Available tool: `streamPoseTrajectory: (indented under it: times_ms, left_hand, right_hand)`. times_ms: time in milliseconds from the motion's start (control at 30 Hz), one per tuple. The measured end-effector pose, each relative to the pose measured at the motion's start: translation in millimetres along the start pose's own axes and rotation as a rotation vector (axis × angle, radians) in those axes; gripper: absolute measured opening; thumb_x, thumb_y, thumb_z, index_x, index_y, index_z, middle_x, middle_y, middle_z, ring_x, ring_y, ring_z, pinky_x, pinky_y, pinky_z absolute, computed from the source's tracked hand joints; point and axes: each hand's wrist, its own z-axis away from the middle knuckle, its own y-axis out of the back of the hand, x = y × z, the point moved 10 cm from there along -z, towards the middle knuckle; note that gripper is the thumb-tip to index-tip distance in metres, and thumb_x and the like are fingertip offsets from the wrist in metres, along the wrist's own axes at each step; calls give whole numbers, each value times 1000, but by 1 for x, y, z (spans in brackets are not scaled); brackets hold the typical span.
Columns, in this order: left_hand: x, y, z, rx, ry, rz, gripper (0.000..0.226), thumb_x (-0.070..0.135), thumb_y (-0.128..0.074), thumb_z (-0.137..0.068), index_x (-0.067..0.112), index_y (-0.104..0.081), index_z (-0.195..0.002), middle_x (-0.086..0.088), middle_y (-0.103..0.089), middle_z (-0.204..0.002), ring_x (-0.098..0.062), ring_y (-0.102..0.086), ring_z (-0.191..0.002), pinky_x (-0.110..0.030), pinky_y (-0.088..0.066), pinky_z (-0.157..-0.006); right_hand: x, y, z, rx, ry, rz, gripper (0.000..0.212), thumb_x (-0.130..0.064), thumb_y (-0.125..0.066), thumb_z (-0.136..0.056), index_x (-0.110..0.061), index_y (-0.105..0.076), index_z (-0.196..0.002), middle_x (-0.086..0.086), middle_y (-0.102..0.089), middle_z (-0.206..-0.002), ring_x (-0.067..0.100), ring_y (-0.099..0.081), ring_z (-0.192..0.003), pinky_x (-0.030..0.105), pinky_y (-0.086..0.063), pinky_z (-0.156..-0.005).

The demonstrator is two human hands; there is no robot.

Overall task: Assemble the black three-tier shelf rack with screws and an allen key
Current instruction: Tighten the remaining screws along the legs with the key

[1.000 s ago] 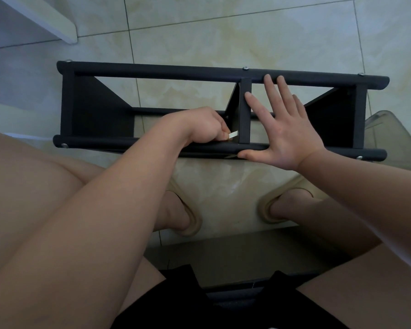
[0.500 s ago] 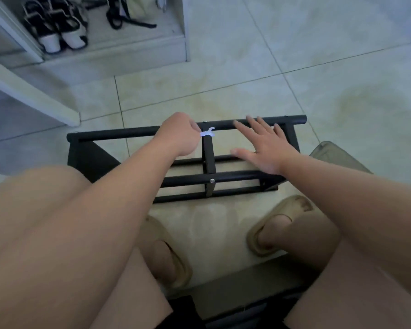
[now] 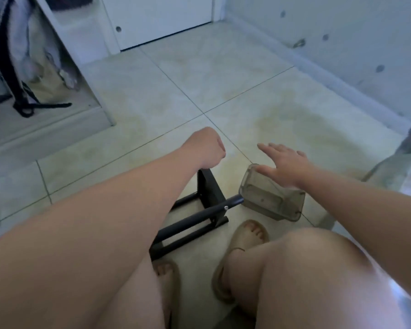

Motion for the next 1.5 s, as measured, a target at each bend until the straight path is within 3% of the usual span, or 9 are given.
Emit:
streamPoseTrajectory:
  times_ms: [200, 367, 500, 667, 900, 1133, 1267, 1367, 1500]
  left_hand:
    - [38, -104, -80, -156, -92, -154, 16, 15, -61, -93, 10, -76, -93, -10, -73, -103, -28, -65, -95, -40, -56, -84]
    - [40, -195, -130, -343, -105, -330, 23, 25, -61, -96, 7, -69, -108, -13, -68, -106, -32, -64, -100, -39, -55, -84]
    - [28, -247, -157, -438, -86, -438, 12, 13, -54, -93, 5, -64, -93, -15, -62, -96, -32, -58, -86, -34, -46, -70]
    - [15, -283, -175, -491, -62, -456, 21, 18, -52, -97, 3, -65, -102, -19, -67, -112, -36, -63, -99, -34, -47, -76]
    - [20, -251, -157, -439, -121, -354, 30, 14, -53, -93, 7, -70, -117, -11, -69, -120, -30, -63, -112, -38, -51, -97]
    - [14, -134, -85, -244, -203, -218, 14, 17, -57, -92, 17, -71, -96, 4, -64, -93, -17, -57, -91, -31, -48, -81]
    - [-21, -80, -28, -167, -177, -228, 9, 23, -58, -93, 28, -65, -91, 17, -56, -84, -12, -56, -91, -26, -42, -78]
    - [-53, -64, 13, -169, -98, -254, 5, 29, -60, -92, 28, -64, -95, 12, -61, -97, -15, -59, -96, -32, -49, -83]
    - [-90, -72, 58, -226, 25, -315, 24, 33, -63, -89, 25, -60, -112, 6, -61, -106, -21, -59, -97, -36, -52, -80]
  right_hand:
    - [74, -61, -26, -77, -94, -56, 73, -63, -38, -101, -35, -9, -162, 1, -14, -170, 21, -14, -156, 46, -15, -124]
    - [113, -110, -55, -136, -100, -64, 69, -55, -45, -102, -32, -17, -161, -1, -28, -165, 25, -28, -149, 45, -26, -121]
    - [133, -152, -75, -202, -93, -31, 63, -50, -47, -102, -31, -27, -159, -2, -36, -161, 24, -35, -146, 44, -32, -117]
    - [142, -185, -95, -240, -130, -74, 61, -47, -49, -102, -33, -29, -158, 1, -39, -159, 29, -41, -141, 44, -35, -111]
    - [128, -167, -94, -188, -141, -173, 60, -45, -53, -101, -30, -34, -156, 1, -41, -157, 28, -43, -141, 43, -39, -111]
    - [55, -89, -68, -121, 9, -216, 49, -42, -58, -100, -29, -51, -146, 4, -60, -141, 25, -60, -123, 36, -44, -106]
    - [-3, -56, -47, -154, 158, -133, 43, -42, -60, -99, -31, -56, -141, -1, -64, -129, 15, -53, -104, 27, -37, -86]
    - [-37, -43, -32, -215, 225, -44, 44, -42, -63, -95, -35, -57, -139, -8, -63, -121, 10, -48, -99, 28, -37, -86]
    - [-75, -51, -16, -314, 305, 119, 47, -40, -65, -94, -34, -57, -139, -7, -61, -131, 17, -56, -115, 29, -43, -95]
